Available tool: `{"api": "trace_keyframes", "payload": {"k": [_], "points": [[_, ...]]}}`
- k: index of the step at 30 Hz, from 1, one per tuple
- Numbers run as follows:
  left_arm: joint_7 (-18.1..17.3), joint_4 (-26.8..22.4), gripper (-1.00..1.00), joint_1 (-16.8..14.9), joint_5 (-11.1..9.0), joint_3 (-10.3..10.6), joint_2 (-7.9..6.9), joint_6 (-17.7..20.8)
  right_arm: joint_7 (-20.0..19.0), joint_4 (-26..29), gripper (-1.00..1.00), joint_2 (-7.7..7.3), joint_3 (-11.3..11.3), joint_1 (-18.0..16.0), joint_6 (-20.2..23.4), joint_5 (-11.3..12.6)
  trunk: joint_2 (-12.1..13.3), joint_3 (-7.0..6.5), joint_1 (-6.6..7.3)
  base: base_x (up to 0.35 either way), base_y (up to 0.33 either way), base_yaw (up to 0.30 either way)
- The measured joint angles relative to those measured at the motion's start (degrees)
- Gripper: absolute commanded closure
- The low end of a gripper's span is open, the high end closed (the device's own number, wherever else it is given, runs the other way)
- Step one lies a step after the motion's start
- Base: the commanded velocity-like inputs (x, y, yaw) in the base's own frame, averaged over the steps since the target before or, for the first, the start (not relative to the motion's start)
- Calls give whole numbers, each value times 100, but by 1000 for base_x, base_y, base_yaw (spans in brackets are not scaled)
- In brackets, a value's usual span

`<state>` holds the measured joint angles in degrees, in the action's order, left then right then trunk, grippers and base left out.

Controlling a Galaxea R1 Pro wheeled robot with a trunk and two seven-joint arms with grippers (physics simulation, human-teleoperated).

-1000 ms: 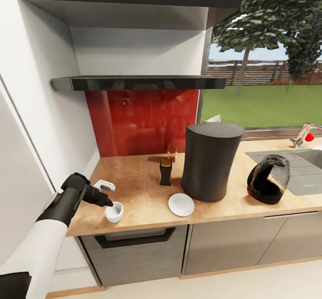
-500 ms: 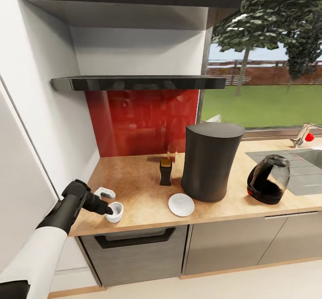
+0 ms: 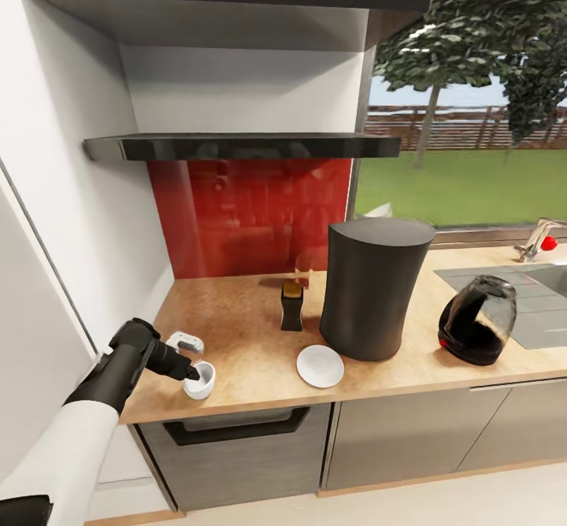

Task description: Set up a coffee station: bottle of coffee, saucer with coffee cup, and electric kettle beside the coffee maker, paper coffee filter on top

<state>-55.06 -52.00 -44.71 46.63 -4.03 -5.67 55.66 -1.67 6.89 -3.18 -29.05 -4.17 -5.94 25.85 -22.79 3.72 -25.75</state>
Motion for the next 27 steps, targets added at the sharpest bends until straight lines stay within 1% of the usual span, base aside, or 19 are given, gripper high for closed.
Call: {"api": "trace_keyframes", "payload": {"k": [6, 19, 20, 24, 26, 27], "points": [[0, 176, -100, 84, 2, 2, 2, 0, 0, 0, -100, 3, 0, 0, 2, 0, 0, 0, 0, 0, 0, 0], [0, 202, -100, 90, 2, 1, 3, -9, 0, 0, -100, 4, -1, 0, 0, -2, 0, 0, 0, 0, 0, 0], [0, 201, 100, 91, 3, 1, 4, -9, 0, 0, -100, 4, -1, 0, 0, -3, 0, 0, 0, 0, 0, 0], [0, 202, 100, 93, 3, 1, 6, -8, 0, 0, -100, 4, -1, 0, 0, -8, 0, 0, 0, 0, 0, 0], [3, 198, 100, 92, -114, -5, 5, 68, 0, 0, -100, 4, 1, 0, 0, -9, -2, -1, 1, 0, 0, 0], [3, 196, 100, 91, -125, -7, 5, 70, 0, 0, -100, 4, 0, 0, 0, -9, -2, -1, 1, 0, 0, 0]]}}
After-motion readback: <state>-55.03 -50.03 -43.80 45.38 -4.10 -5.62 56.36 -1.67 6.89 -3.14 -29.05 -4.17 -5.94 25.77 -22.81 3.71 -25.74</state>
